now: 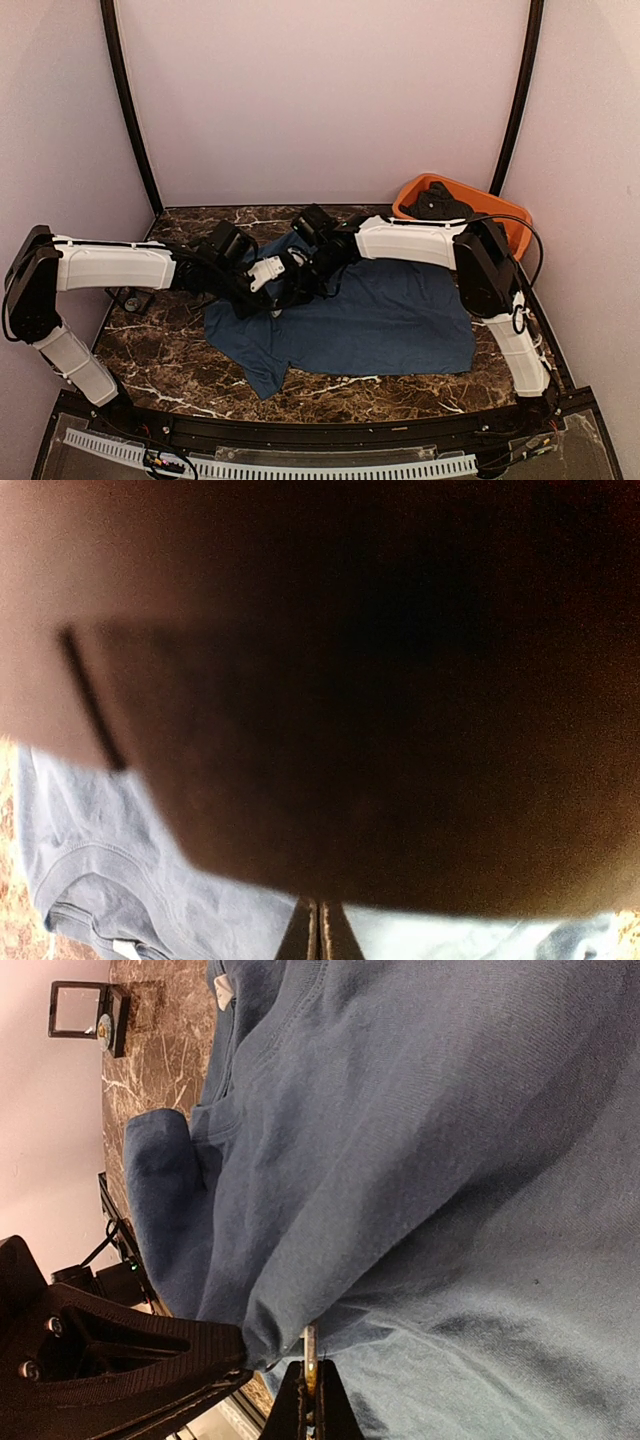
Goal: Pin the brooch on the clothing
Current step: Cross the brooch on the flattened clothing.
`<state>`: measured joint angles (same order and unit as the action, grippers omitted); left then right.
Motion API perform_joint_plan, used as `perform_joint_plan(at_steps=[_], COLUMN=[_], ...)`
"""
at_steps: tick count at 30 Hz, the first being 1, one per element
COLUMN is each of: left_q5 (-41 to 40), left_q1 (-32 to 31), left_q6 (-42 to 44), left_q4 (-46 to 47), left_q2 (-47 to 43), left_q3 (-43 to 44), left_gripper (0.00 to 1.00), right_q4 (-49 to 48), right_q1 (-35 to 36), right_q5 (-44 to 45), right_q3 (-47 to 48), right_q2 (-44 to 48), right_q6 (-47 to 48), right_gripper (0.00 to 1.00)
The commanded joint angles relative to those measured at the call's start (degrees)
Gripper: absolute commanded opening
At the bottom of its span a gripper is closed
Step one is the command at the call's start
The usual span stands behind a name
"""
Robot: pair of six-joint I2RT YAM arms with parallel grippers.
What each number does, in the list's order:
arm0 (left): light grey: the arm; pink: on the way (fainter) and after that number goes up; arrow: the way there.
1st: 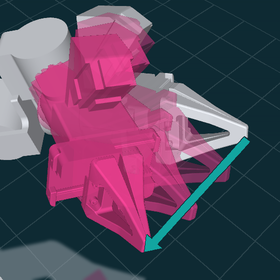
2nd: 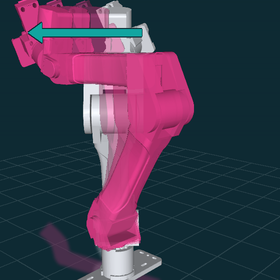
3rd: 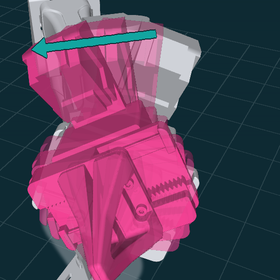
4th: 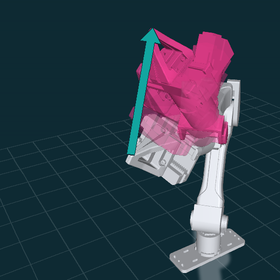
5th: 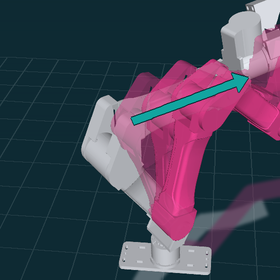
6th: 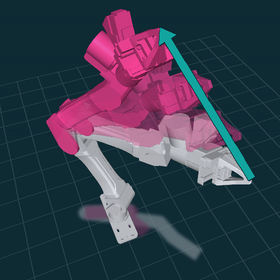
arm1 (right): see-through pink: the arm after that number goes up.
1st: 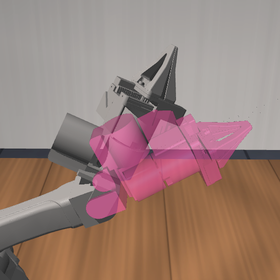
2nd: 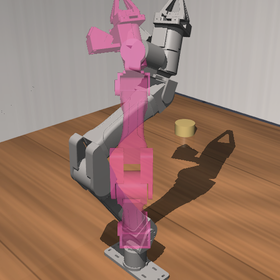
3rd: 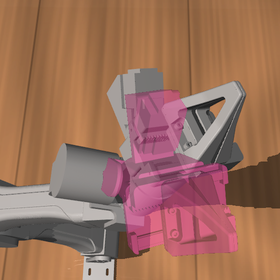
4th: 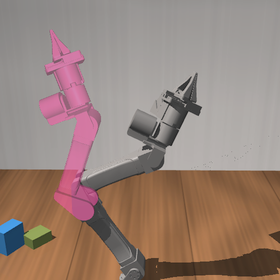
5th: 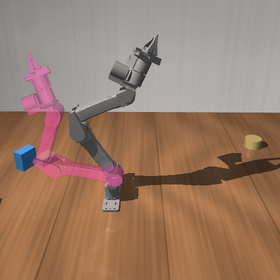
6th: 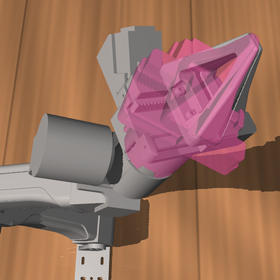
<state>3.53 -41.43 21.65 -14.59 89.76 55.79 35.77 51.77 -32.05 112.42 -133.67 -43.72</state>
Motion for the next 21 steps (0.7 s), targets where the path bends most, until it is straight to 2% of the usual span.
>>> perform_joint_plan(at_steps=[1, 21], left_q5=[-1.99, -2.87], left_q1=[-0.19, -0.23], left_q6=[-0.64, -0.57], left_q4=[-1.42, -1.8], left_q2=[-0.1, 0.58], left_q3=[-0.42, -0.12], left_gripper=[0.01, 0.01], right_q4=[-2.55, -6.58], right_q1=[1.39, 1.83], right_q5=[-4.16, -8.17], right_q3=[-0.93, -5.54], right_q2=[4.56, 8.3], right_q6=[1.19, 4.02], right_gripper=[0.0, 0.0])
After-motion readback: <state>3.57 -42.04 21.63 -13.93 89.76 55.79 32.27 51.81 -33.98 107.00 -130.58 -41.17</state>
